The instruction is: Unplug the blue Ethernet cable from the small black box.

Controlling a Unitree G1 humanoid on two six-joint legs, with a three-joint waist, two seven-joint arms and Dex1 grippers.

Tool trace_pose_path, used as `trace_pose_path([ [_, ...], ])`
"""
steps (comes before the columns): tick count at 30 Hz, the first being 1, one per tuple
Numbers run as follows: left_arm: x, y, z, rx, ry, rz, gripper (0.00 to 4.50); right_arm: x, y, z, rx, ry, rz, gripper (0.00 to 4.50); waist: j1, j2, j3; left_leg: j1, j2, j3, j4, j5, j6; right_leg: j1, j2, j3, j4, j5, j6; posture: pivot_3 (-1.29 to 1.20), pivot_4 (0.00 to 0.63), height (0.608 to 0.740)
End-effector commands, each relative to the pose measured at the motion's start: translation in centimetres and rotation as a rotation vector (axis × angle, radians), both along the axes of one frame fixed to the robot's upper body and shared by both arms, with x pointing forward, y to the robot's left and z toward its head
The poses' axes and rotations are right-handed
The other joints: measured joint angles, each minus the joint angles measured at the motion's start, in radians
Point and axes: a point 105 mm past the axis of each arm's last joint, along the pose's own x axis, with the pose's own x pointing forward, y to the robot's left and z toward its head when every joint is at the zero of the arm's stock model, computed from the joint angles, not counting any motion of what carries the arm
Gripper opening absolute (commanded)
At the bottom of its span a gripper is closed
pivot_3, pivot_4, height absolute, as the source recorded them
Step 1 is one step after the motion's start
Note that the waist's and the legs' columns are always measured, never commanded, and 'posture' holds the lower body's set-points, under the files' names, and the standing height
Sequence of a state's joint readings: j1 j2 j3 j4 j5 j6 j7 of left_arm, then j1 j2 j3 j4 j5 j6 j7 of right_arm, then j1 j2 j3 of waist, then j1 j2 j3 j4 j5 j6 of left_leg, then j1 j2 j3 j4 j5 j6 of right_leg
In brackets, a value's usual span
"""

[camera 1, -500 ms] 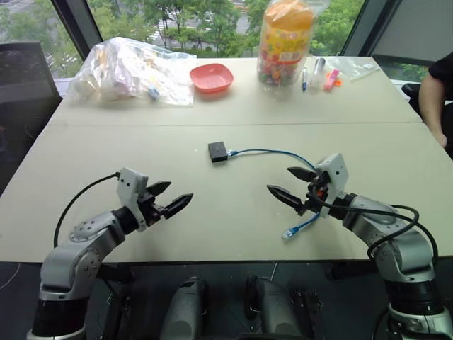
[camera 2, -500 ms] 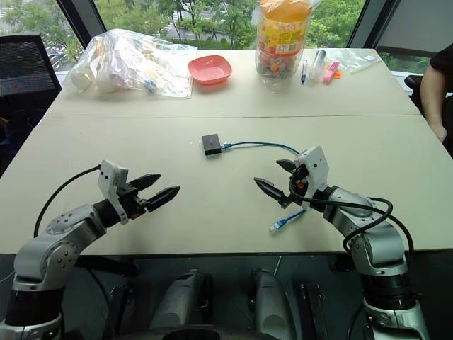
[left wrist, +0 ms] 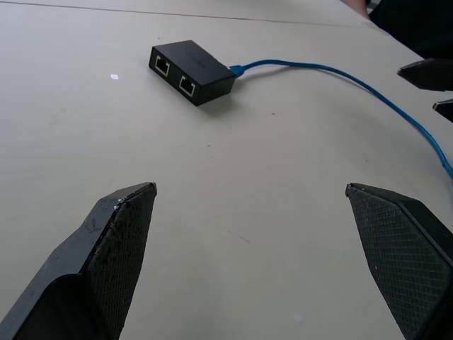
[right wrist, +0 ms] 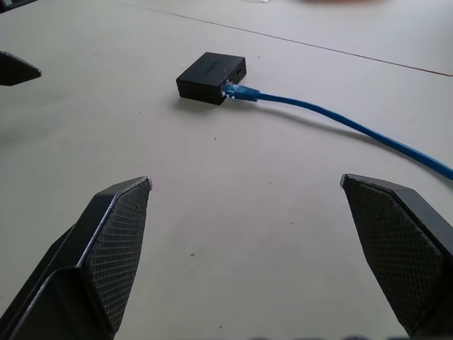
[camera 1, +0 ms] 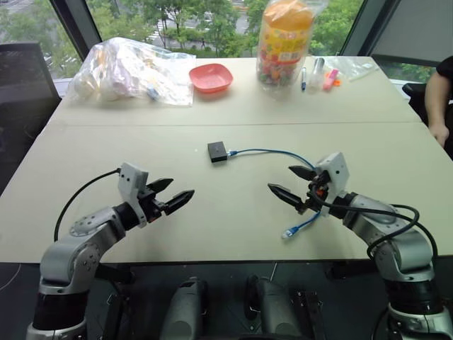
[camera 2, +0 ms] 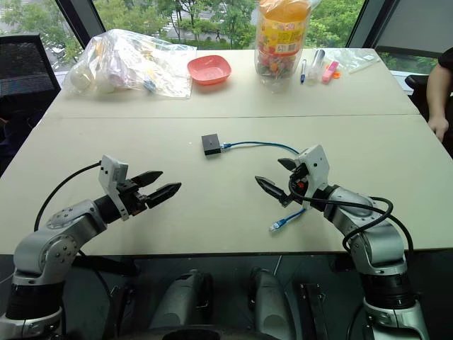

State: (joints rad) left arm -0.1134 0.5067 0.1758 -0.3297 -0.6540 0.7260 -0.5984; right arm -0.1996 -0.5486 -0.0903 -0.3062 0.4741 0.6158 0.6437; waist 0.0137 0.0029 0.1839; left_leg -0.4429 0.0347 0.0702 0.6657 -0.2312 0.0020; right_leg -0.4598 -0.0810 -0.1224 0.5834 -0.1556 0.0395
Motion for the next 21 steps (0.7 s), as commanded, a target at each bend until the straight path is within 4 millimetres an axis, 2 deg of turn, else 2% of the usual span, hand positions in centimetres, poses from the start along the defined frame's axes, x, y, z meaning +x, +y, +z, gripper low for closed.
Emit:
trace_pose_path([
  [1, 1.3, 0.6, 1.7, 0.067, -0.094, 0.004, 4.46, 0.2, 1.2, 1.1, -0.003, -0.035, 0.097, 4.50, -0.001, 0.000, 0.000, 0.000, 0.000, 0.000, 0.000, 0.000, 0.000, 0.000, 0.000, 0.000, 0.000, 0.000, 0.000, 0.00, 0.150, 0.740],
  [5, 3.6, 2.0, 2.3, 0.162, -0.149, -0.006, 4.46, 3.3, 2.5, 1.4, -0.079, -0.096, 0.151, 4.50, -0.004, 0.000, 0.000, 0.001, -0.001, 0.003, 0.000, 0.000, 0.001, -0.001, 0.001, 0.000, 0.000, 0.000, 0.000, 0.00, 0.150, 0.740],
  [9, 4.0, 1.8, 3.3, 0.219, -0.165, -0.150, 4.46, 6.7, 4.1, 1.0, -0.187, -0.132, 0.237, 4.50, -0.009, -0.001, 0.000, 0.001, -0.001, 0.007, 0.000, 0.001, 0.002, -0.002, 0.001, 0.001, 0.001, 0.000, 0.000, 0.00, 0.150, 0.740],
  [14, 4.6, 2.6, 4.3, 0.255, -0.157, -0.229, 4.46, 10.7, 6.2, 0.5, -0.255, -0.113, 0.306, 4.50, -0.014, -0.001, 0.001, 0.000, -0.001, 0.008, 0.000, 0.001, 0.002, -0.004, 0.002, 0.002, 0.004, 0.001, 0.000, 0.00, 0.150, 0.740],
  [17, 4.6, 2.9, 4.3, 0.247, -0.156, -0.210, 4.46, 12.2, 7.1, 0.2, -0.290, -0.088, 0.286, 4.50, -0.019, -0.001, 0.001, 0.000, -0.002, 0.009, 0.000, 0.001, 0.002, -0.005, 0.000, 0.003, 0.011, 0.001, 0.003, 0.00, 0.150, 0.740],
  [21, 3.9, 2.9, 3.6, 0.229, -0.150, -0.166, 4.46, 12.7, 8.2, -1.1, -0.356, -0.033, 0.263, 4.50, -0.030, -0.001, 0.001, 0.001, -0.002, 0.009, 0.000, 0.001, 0.002, -0.005, 0.000, 0.005, 0.012, 0.002, 0.003, 0.00, 0.150, 0.740],
])
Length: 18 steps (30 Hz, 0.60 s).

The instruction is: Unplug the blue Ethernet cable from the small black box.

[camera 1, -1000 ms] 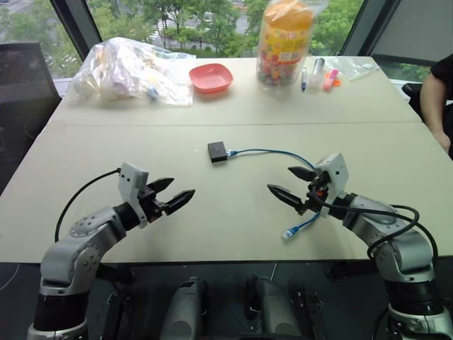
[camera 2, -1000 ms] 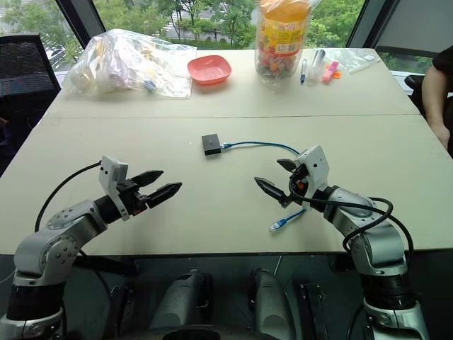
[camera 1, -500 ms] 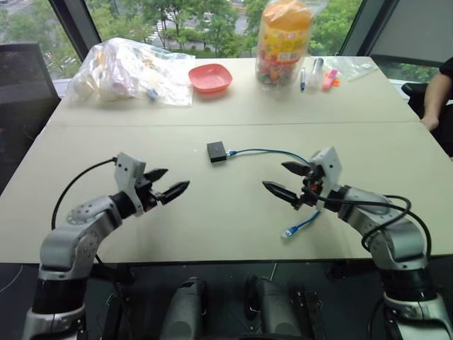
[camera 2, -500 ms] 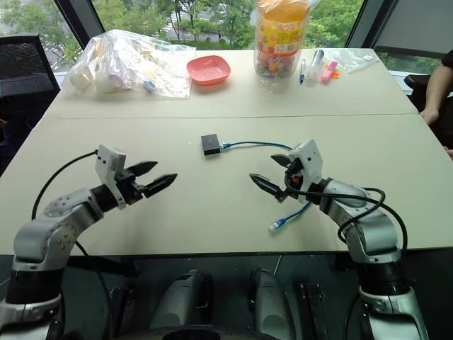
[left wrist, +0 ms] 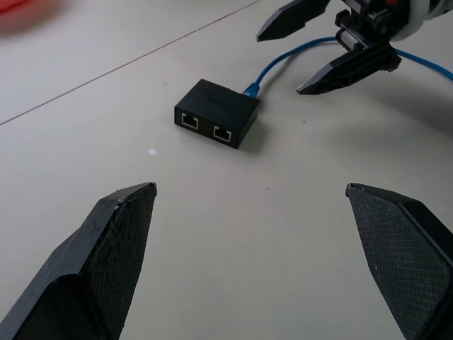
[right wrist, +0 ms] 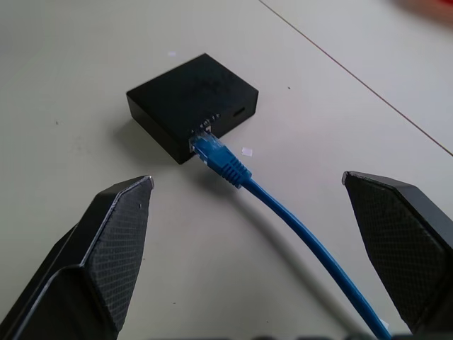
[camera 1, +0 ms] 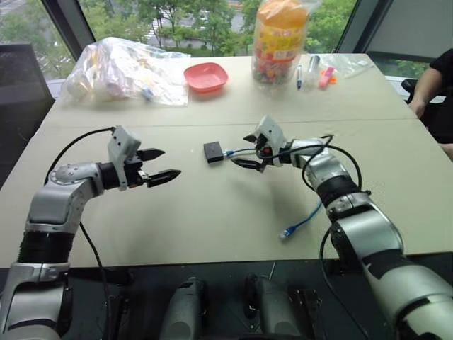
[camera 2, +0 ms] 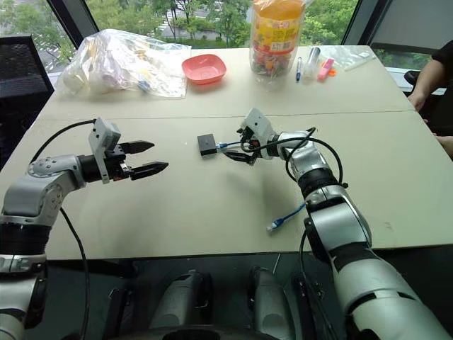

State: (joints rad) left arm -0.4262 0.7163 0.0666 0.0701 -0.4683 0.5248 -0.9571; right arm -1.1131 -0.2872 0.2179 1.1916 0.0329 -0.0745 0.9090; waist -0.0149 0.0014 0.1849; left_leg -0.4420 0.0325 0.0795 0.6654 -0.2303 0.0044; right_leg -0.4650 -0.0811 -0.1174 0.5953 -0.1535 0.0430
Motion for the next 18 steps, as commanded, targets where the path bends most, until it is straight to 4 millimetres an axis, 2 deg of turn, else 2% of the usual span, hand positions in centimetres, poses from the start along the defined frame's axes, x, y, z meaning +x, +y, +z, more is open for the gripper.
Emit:
trace_pose_path([
  [1, -0.7, -0.1, 0.7, -0.025, -0.041, 0.031, 4.46, 0.4, 0.5, -0.6, -0.077, -0.006, -0.020, 4.50, -0.002, 0.000, 0.000, 0.000, 0.000, 0.000, 0.000, 0.000, 0.000, 0.000, 0.000, 0.000, 0.001, 0.000, 0.000, 0.00, 0.150, 0.740],
  [4, -1.5, -0.1, 0.5, -0.049, -0.045, 0.075, 4.46, 0.4, 1.3, -1.5, -0.128, 0.008, -0.035, 4.50, -0.004, 0.000, 0.000, 0.002, 0.001, 0.000, 0.000, 0.000, 0.000, 0.000, 0.000, 0.002, 0.002, 0.000, 0.000, 0.00, 0.150, 0.740],
  [8, -2.1, 0.3, 0.4, -0.069, -0.056, 0.152, 4.46, 0.4, 3.5, -1.9, -0.163, -0.009, -0.032, 4.50, -0.009, 0.000, 0.000, 0.011, 0.002, 0.000, 0.000, 0.000, -0.001, 0.006, 0.001, 0.004, 0.003, -0.003, -0.001, 0.00, 0.150, 0.740],
  [9, -2.2, 0.4, 0.4, -0.068, -0.060, 0.164, 4.49, 0.3, 4.0, -2.0, -0.165, -0.007, -0.032, 4.25, -0.011, 0.000, 0.000, 0.014, 0.003, 0.001, 0.000, 0.000, -0.001, 0.008, 0.001, 0.004, 0.004, -0.003, -0.002, 0.00, 0.150, 0.740],
  [11, -2.4, 0.4, 0.4, -0.064, -0.064, 0.182, 4.50, 0.1, 4.6, -2.2, -0.172, -0.002, -0.022, 3.66, -0.013, 0.000, 0.000, 0.016, 0.006, 0.001, 0.000, 0.000, -0.001, 0.010, 0.002, 0.004, 0.004, -0.003, -0.002, 0.00, 0.150, 0.740],
  [12, -2.4, 0.6, 0.5, -0.062, -0.067, 0.198, 4.50, -0.1, 5.2, -2.4, -0.174, 0.006, -0.005, 3.21, -0.017, 0.000, 0.000, 0.017, 0.007, 0.001, 0.000, 0.000, -0.001, 0.010, 0.002, 0.004, 0.004, -0.003, -0.003, 0.00, 0.150, 0.740],
  [15, -2.9, 1.3, 0.4, -0.053, -0.067, 0.246, 4.50, -1.0, 6.6, -2.3, -0.153, 0.050, 0.074, 1.63, -0.030, 0.000, 0.000, 0.017, 0.007, 0.001, 0.000, 0.000, -0.001, 0.010, 0.003, 0.004, 0.004, -0.002, -0.004, 0.00, 0.150, 0.740],
  [18, -3.0, 1.8, 0.2, -0.046, -0.064, 0.272, 4.50, -1.6, 6.8, -2.4, -0.136, 0.100, 0.125, 0.08, -0.028, 0.000, 0.000, 0.016, 0.008, 0.003, -0.001, 0.000, -0.001, 0.008, 0.004, 0.005, 0.005, -0.002, -0.005, 0.00, 0.150, 0.740],
])
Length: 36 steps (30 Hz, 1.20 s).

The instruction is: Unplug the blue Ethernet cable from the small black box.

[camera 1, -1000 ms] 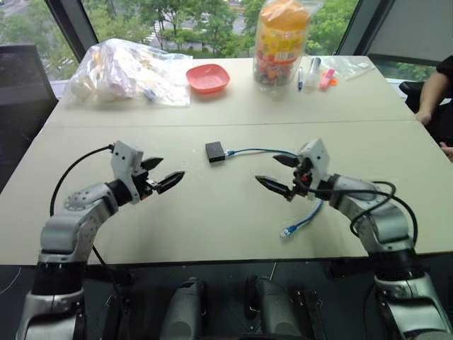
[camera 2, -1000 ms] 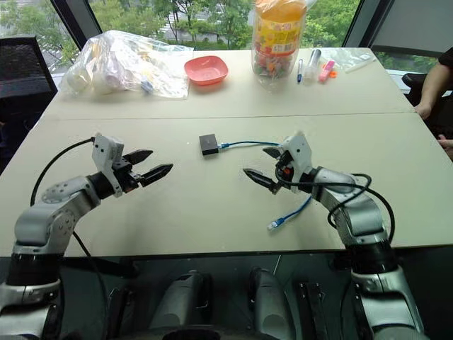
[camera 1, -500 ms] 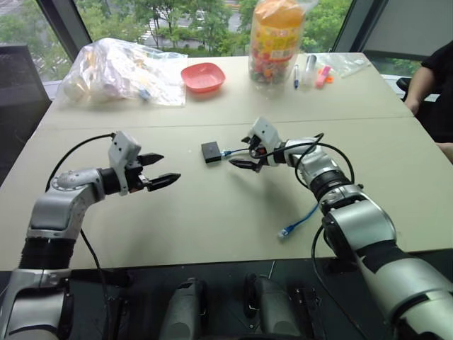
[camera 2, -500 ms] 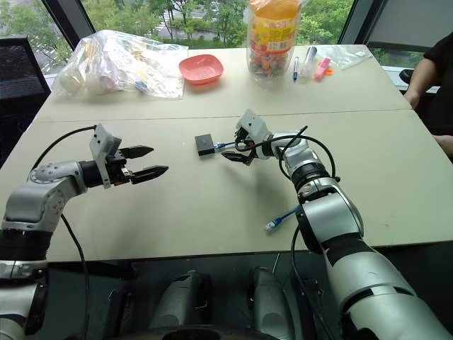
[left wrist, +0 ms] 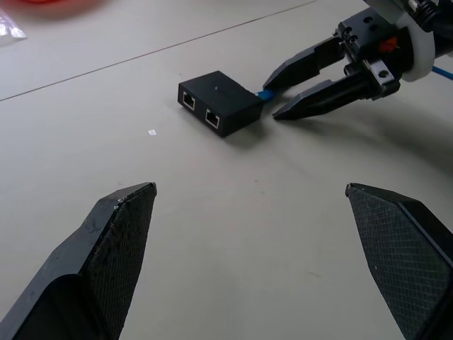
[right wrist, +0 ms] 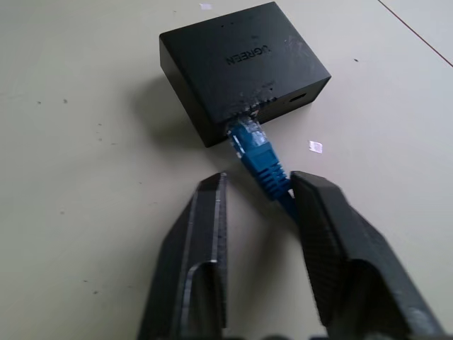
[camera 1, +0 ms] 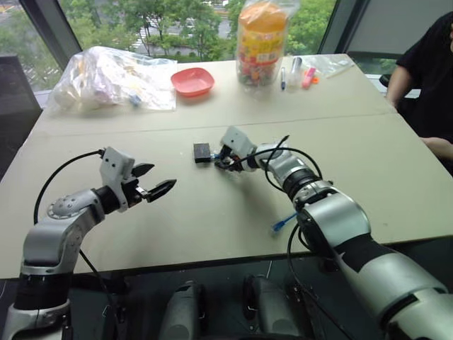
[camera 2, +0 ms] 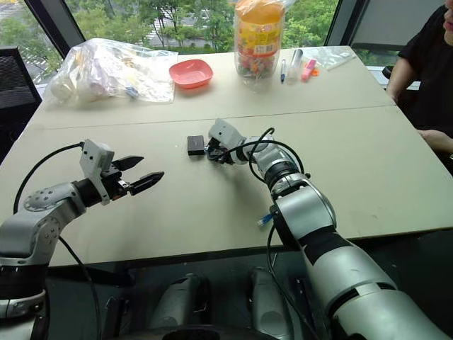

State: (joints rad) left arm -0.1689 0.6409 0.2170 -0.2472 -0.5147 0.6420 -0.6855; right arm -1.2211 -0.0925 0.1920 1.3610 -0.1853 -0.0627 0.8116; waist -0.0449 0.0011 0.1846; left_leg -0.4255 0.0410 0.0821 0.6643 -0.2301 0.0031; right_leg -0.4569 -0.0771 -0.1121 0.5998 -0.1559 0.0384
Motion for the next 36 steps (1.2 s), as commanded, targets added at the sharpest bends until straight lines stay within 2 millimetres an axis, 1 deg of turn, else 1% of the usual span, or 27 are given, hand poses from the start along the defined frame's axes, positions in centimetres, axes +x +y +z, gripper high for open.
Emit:
trace_pose_path([
  [1, 0.0, 0.7, 1.3, -0.003, -0.049, 0.032, 4.50, -1.1, 0.7, -0.4, 0.017, 0.086, 0.072, 0.03, 0.002, 0.000, 0.000, 0.000, 0.000, 0.000, -0.001, 0.000, 0.000, 0.000, 0.000, 0.000, 0.000, 0.000, -0.001, 0.00, 0.150, 0.740],
  [4, 0.4, 0.7, 1.2, -0.014, -0.047, 0.034, 4.50, -1.2, 0.6, 0.1, 0.026, 0.092, 0.107, 0.03, 0.003, 0.000, 0.000, -0.001, 0.000, 0.000, -0.001, 0.000, 0.000, -0.001, 0.000, 0.000, 0.000, -0.001, -0.001, 0.00, 0.150, 0.740],
  [7, 1.0, 0.4, 1.1, -0.006, -0.051, 0.019, 4.50, -0.8, 0.2, 1.3, 0.035, 0.034, 0.117, 0.03, 0.003, 0.000, 0.000, -0.001, 0.000, 0.001, -0.001, 0.000, 0.000, -0.001, 0.000, 0.000, -0.001, -0.001, -0.001, 0.00, 0.150, 0.740],
  [9, 1.6, 0.6, 1.7, -0.030, -0.066, 0.020, 4.50, 0.7, -0.6, 3.6, 0.024, -0.130, 0.068, 0.03, 0.005, 0.000, 0.000, -0.001, 0.000, 0.001, -0.001, 0.000, 0.000, -0.001, 0.000, 0.000, 0.000, -0.001, -0.001, 0.00, 0.150, 0.740],
  [10, 2.1, 0.8, 2.2, -0.055, -0.074, 0.027, 4.50, 1.4, -1.1, 5.1, 0.022, -0.234, 0.052, 0.03, 0.008, 0.000, 0.000, -0.001, 0.000, 0.001, -0.001, 0.000, 0.000, -0.002, 0.000, 0.000, 0.000, -0.001, -0.001, 0.00, 0.150, 0.740],
  [11, 2.6, 1.1, 2.7, -0.088, -0.080, 0.034, 4.50, 1.9, -1.5, 6.5, 0.016, -0.333, 0.036, 0.03, 0.010, 0.000, 0.000, -0.002, -0.001, 0.001, -0.001, 0.000, 0.000, -0.002, 0.000, 0.000, 0.000, -0.001, -0.001, 0.00, 0.150, 0.740],
  [12, 3.3, 1.4, 3.8, -0.170, -0.079, 0.038, 4.50, 2.3, -2.1, 7.9, -0.017, -0.464, 0.031, 0.03, 0.012, -0.001, 0.001, -0.002, -0.001, 0.001, -0.001, 0.000, 0.000, -0.002, -0.001, 0.000, -0.001, -0.001, -0.001, 0.00, 0.150, 0.740],
  [14, 4.5, 1.5, 5.7, -0.320, -0.063, -0.004, 4.50, 2.4, -3.0, 10.1, -0.091, -0.706, 0.040, 0.03, 0.019, -0.003, 0.002, -0.003, -0.003, 0.001, -0.001, 0.000, 0.000, -0.003, -0.002, 0.000, -0.001, -0.001, -0.001, 0.00, 0.150, 0.740],
  [16, 5.4, 1.0, 6.9, -0.403, -0.033, -0.079, 4.50, 1.9, -3.3, 11.3, -0.127, -0.870, 0.076, 0.03, 0.024, -0.004, 0.003, -0.004, -0.006, 0.001, -0.001, 0.000, 0.000, -0.003, -0.002, 0.000, -0.001, -0.001, 0.000, 0.00, 0.150, 0.740],
  [20, 7.0, -0.1, 7.7, -0.440, 0.012, -0.196, 4.50, 0.9, -3.4, 12.2, -0.158, -1.038, 0.137, 0.03, 0.019, -0.004, 0.002, -0.003, -0.007, 0.002, -0.002, 0.000, 0.000, -0.003, -0.002, 0.001, -0.001, 0.000, 0.005, 0.00, 0.150, 0.740],
  [23, 10.0, -2.8, 8.1, -0.411, 0.030, -0.279, 4.50, 0.0, -4.2, 13.0, -0.199, -1.173, 0.185, 0.03, 0.032, -0.007, 0.004, -0.003, -0.008, 0.004, -0.003, 0.001, 0.000, -0.003, -0.002, 0.000, 0.000, -0.001, 0.006, 0.00, 0.150, 0.740],
  [26, 11.3, -4.6, 8.6, -0.407, 0.033, -0.331, 4.50, -0.2, -4.7, 13.5, -0.206, -1.220, 0.183, 0.03, 0.030, -0.009, 0.005, -0.003, -0.009, 0.005, -0.002, 0.001, -0.001, -0.002, -0.003, 0.000, -0.001, -0.001, 0.006, 0.00, 0.150, 0.740],
  [27, 11.6, -5.6, 9.0, -0.415, 0.030, -0.349, 4.50, -0.3, -4.9, 13.8, -0.216, -1.240, 0.183, 0.03, 0.029, -0.009, 0.005, -0.003, -0.009, 0.005, -0.002, 0.001, -0.001, -0.002, -0.003, 0.001, -0.001, -0.001, 0.006, 0.00, 0.150, 0.740],
  [31, 12.4, -7.9, 10.0, -0.399, 0.007, -0.394, 4.50, -0.7, -5.3, 14.1, -0.228, -1.282, 0.186, 0.03, 0.025, -0.010, 0.006, -0.004, -0.009, 0.006, -0.002, 0.000, 0.001, -0.002, -0.003, 0.001, -0.002, -0.001, 0.007, 0.00, 0.150, 0.740],
  [36, 12.5, -9.5, 11.5, -0.467, -0.012, -0.428, 4.50, -1.2, -5.2, 14.1, -0.222, -1.298, 0.193, 0.03, 0.014, -0.010, 0.006, -0.004, -0.009, 0.006, -0.003, 0.000, 0.001, -0.003, -0.003, 0.001, -0.001, -0.001, 0.007, 0.00, 0.150, 0.740],
])
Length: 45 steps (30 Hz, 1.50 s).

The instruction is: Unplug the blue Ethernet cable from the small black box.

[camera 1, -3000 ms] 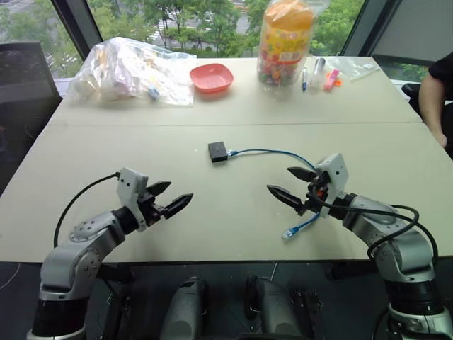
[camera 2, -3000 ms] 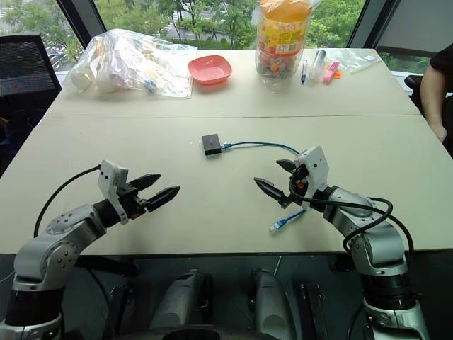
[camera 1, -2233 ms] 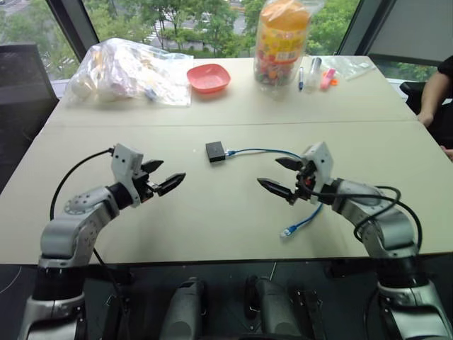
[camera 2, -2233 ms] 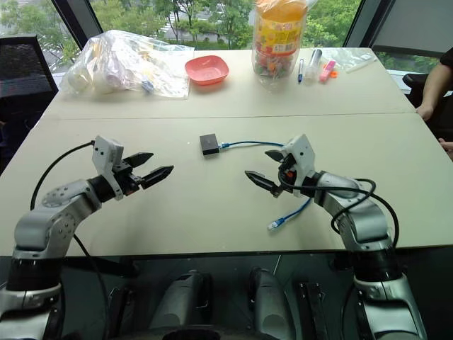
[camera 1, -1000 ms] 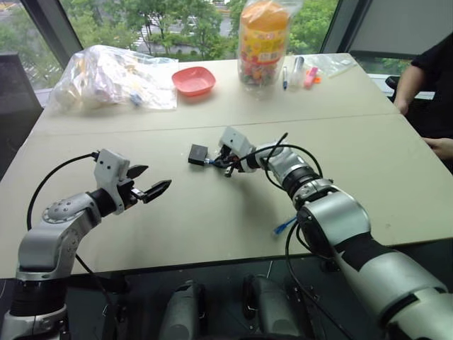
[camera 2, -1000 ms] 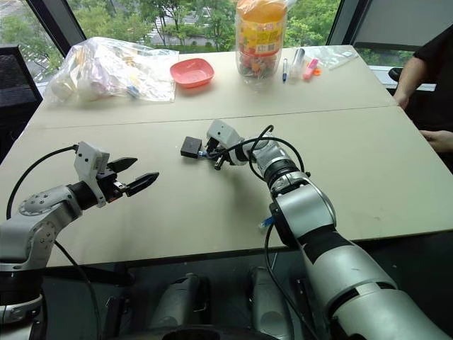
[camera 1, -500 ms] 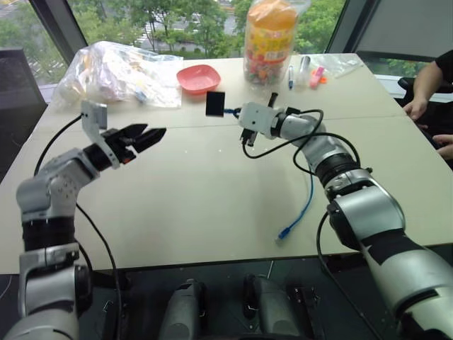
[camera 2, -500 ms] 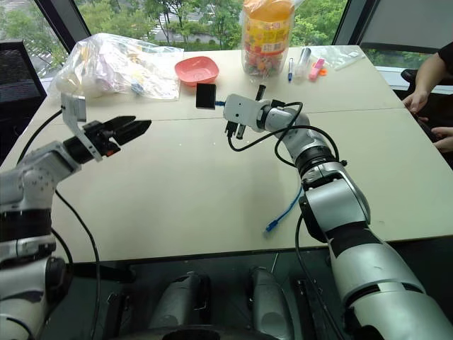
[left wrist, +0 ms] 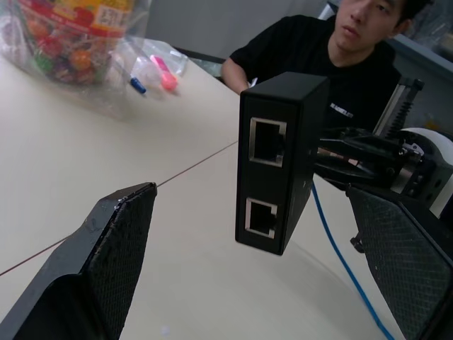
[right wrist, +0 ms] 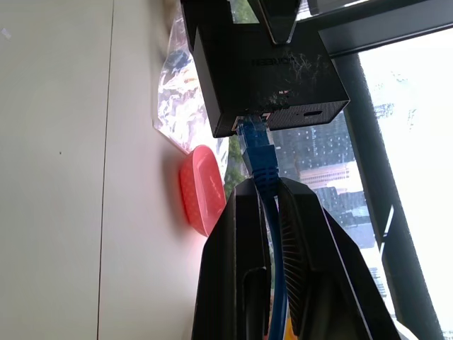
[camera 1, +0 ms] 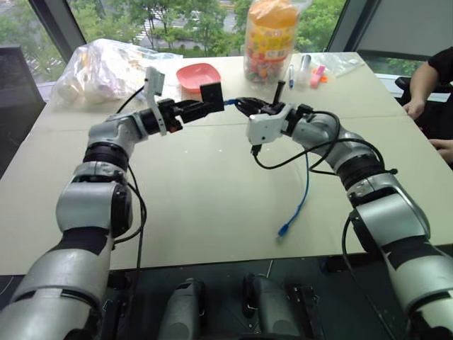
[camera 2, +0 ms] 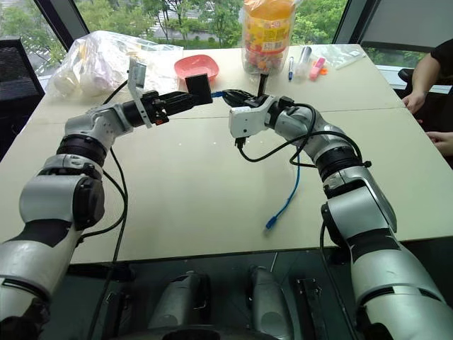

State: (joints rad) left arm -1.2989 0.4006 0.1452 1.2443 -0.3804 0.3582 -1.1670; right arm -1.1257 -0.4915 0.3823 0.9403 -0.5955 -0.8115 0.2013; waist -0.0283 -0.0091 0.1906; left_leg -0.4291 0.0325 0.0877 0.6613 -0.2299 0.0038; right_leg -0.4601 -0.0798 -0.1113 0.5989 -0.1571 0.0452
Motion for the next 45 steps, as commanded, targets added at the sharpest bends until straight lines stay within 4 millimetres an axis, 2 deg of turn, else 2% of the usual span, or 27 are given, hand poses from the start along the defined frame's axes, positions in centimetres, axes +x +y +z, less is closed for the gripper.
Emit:
trace_pose_path([
  [1, 0.1, -0.4, 2.4, -0.057, -0.059, -0.007, 4.50, -0.7, 0.4, 1.7, 0.034, -0.063, 0.029, 0.03, -0.004, 0.000, 0.000, 0.000, 0.000, 0.000, 0.000, 0.000, 0.000, 0.000, 0.000, 0.000, 0.000, 0.000, 0.000, 0.00, 0.150, 0.740],
  [2, 0.1, -0.6, 2.5, -0.067, -0.058, -0.014, 3.94, -0.8, 0.4, 1.6, 0.033, -0.063, 0.031, 0.00, -0.007, 0.000, 0.000, 0.000, 0.000, 0.000, 0.000, 0.000, 0.000, 0.000, 0.000, 0.000, 0.000, 0.000, 0.000, 0.00, 0.150, 0.740],
  [5, -0.2, -1.2, 2.3, -0.060, -0.055, -0.052, 2.83, -1.0, 0.4, 1.2, 0.030, -0.059, 0.031, 0.00, -0.010, 0.000, 0.000, 0.000, 0.000, 0.000, 0.001, 0.000, 0.000, 0.001, -0.001, 0.000, 0.000, 0.000, 0.000, 0.00, 0.150, 0.740],
  [7, -0.4, -1.4, 1.9, -0.046, -0.050, -0.074, 1.93, -1.0, 0.4, 1.0, 0.031, -0.055, 0.029, 0.00, -0.011, 0.000, 0.000, 0.000, 0.000, 0.000, 0.001, 0.000, 0.000, 0.001, -0.001, 0.000, 0.000, 0.000, 0.000, 0.00, 0.150, 0.740],
  [11, -0.6, -1.4, 1.5, -0.030, -0.043, -0.093, 0.52, -1.1, 0.3, 0.8, 0.033, -0.045, 0.027, 0.00, -0.012, 0.000, 0.000, 0.000, 0.000, -0.001, 0.001, 0.000, 0.000, 0.001, -0.001, 0.000, 0.000, 0.000, 0.000, 0.00, 0.150, 0.740],
  [12, -0.5, -1.3, 1.4, -0.035, -0.040, -0.077, 0.54, -1.2, 0.3, 0.6, 0.037, -0.027, 0.028, 0.00, -0.012, 0.000, 0.000, 0.000, 0.000, -0.001, 0.001, 0.000, 0.000, 0.001, -0.001, 0.000, 0.000, 0.000, 0.000, 0.00, 0.150, 0.740],
  [15, -0.3, -1.1, 1.5, -0.051, -0.037, -0.058, 0.54, -1.3, 0.0, 0.1, 0.058, 0.029, 0.027, 1.10, -0.013, -0.001, 0.000, 0.000, 0.000, -0.001, 0.001, 0.000, 0.000, 0.001, -0.001, 0.000, 0.001, 0.000, 0.000, 0.00, 0.150, 0.740],
  [17, -0.3, -1.0, 1.4, -0.058, -0.033, -0.057, 0.54, -1.1, -1.1, -0.7, 0.097, 0.089, -0.025, 2.16, -0.012, -0.001, 0.000, 0.000, 0.000, -0.001, 0.001, 0.000, 0.000, 0.001, -0.001, 0.000, 0.001, 0.000, 0.000, 0.00, 0.150, 0.740],
  [18, -0.4, -0.9, 1.3, -0.067, -0.027, -0.057, 0.54, -1.0, -1.8, -1.2, 0.182, 0.175, -0.059, 2.69, -0.010, -0.001, 0.000, 0.000, 0.000, -0.002, 0.001, 0.000, 0.000, 0.001, -0.001, 0.000, 0.001, 0.000, 0.000, 0.00, 0.150, 0.740],
  [20, -0.5, -0.5, 1.4, -0.093, -0.018, -0.064, 0.54, -1.6, -2.5, -1.6, 0.574, 0.498, -0.055, 3.72, -0.006, -0.002, 0.000, 0.000, 0.000, -0.002, 0.001, 0.000, 0.000, 0.002, -0.001, 0.000, 0.000, 0.000, 0.000, 0.00, 0.150, 0.740],
  [21, -0.7, -0.4, 1.5, -0.121, -0.010, -0.083, 0.54, -2.5, -2.9, -1.2, 0.871, 0.707, 0.023, 3.72, -0.006, -0.002, 0.000, 0.000, 0.001, -0.004, 0.001, 0.000, 0.000, 0.003, -0.001, 0.000, 0.000, 0.000, 0.000, 0.00, 0.150, 0.740],
  [23, -1.3, -0.3, 1.8, -0.166, 0.005, -0.137, 0.54, -4.6, -2.6, -0.8, 1.160, 0.995, 0.191, 3.72, -0.006, -0.001, 0.001, 0.000, 0.002, -0.007, 0.001, 0.000, 0.000, 0.002, -0.001, 0.000, 0.002, 0.002, -0.003, 0.00, 0.150, 0.740],
  [25, -2.3, -0.4, 2.5, -0.236, 0.028, -0.237, 0.54, -6.5, -1.7, -0.8, 1.319, 1.207, 0.329, 3.72, -0.008, -0.001, 0.001, 0.000, 0.002, -0.007, 0.002, 0.000, 0.000, 0.001, -0.002, 0.000, 0.003, 0.002, -0.003, 0.00, 0.150, 0.740],
  [28, -3.3, -0.3, 3.6, -0.317, 0.042, -0.328, 0.54, -8.2, -0.3, -0.7, 1.407, 1.395, 0.439, 3.72, -0.009, -0.001, 0.001, 0.001, 0.003, -0.007, 0.003, 0.000, 0.000, 0.001, -0.002, 0.000, 0.003, 0.001, -0.002, 0.00, 0.150, 0.740],
  [31, -3.9, -0.4, 4.0, -0.346, 0.045, -0.384, 0.54, -8.9, 0.8, -0.5, 1.450, 1.466, 0.488, 3.72, -0.008, -0.001, 0.001, 0.002, 0.005, -0.008, 0.003, 0.000, 0.000, 0.002, -0.001, -0.001, 0.003, 0.000, -0.006, 0.00, 0.150, 0.740],
  [35, -4.3, -1.1, 3.5, -0.333, 0.063, -0.427, 0.54, -8.8, 1.9, -0.7, 1.444, 1.480, 0.470, 3.72, -0.005, -0.001, 0.001, 0.001, 0.006, -0.007, 0.003, 0.000, 0.000, 0.001, 0.000, -0.001, 0.002, 0.000, -0.006, 0.00, 0.150, 0.740],
  [45, -4.8, -1.9, 2.8, -0.337, 0.090, -0.469, 0.54, -7.3, 1.5, -0.4, 1.544, 1.436, 0.459, 3.72, 0.015, -0.001, 0.001, -0.001, 0.003, -0.007, 0.003, -0.001, 0.001, 0.000, 0.000, 0.000, 0.002, 0.001, -0.002, 0.00, 0.150, 0.740],
])
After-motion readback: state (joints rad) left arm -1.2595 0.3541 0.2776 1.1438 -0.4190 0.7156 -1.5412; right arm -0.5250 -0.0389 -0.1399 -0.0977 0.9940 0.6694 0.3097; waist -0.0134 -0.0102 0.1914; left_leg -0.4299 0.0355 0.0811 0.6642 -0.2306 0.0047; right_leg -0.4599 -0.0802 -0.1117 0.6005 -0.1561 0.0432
